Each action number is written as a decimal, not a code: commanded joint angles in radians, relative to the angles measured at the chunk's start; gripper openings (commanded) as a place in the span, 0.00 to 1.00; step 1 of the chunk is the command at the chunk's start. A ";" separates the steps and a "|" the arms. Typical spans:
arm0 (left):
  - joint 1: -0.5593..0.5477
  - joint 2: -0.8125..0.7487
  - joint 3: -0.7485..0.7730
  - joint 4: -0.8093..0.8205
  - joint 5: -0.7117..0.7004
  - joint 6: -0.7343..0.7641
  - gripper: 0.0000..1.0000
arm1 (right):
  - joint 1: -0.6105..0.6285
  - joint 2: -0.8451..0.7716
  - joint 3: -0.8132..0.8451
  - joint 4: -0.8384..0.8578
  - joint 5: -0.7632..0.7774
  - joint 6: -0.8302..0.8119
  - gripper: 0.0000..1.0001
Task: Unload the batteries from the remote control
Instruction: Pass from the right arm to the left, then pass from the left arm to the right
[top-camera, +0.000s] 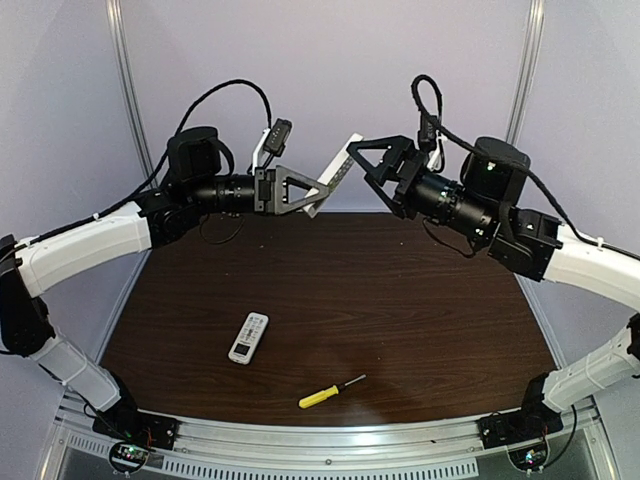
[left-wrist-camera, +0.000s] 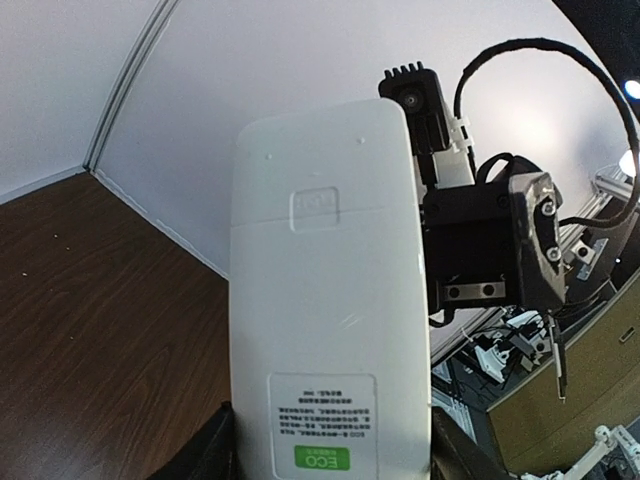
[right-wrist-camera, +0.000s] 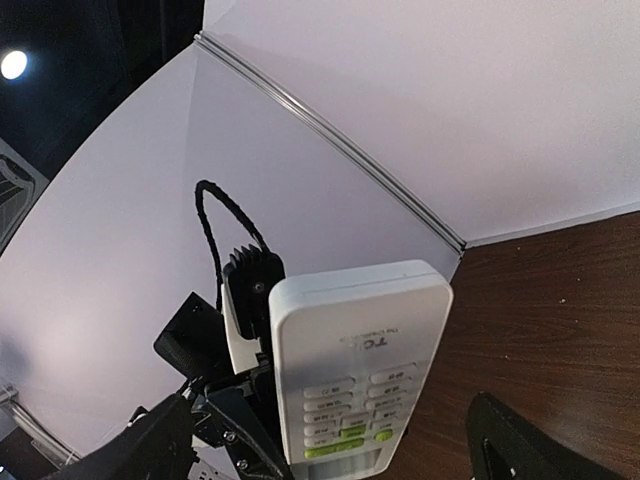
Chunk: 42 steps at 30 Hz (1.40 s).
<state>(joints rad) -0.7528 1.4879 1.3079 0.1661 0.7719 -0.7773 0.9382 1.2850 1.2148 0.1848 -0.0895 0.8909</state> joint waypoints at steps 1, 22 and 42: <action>0.006 0.007 0.093 -0.207 -0.007 0.210 0.09 | 0.003 -0.096 -0.011 -0.188 0.084 -0.028 0.99; 0.006 -0.006 0.118 -0.449 -0.236 0.682 0.02 | -0.003 -0.259 0.049 -0.837 0.216 0.057 1.00; -0.012 -0.039 0.088 -0.536 -0.328 1.095 0.00 | -0.037 -0.156 0.220 -0.987 -0.162 0.193 1.00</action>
<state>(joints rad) -0.7547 1.4864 1.3994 -0.3771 0.4713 0.2108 0.9173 1.1046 1.3972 -0.7799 -0.1383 1.0348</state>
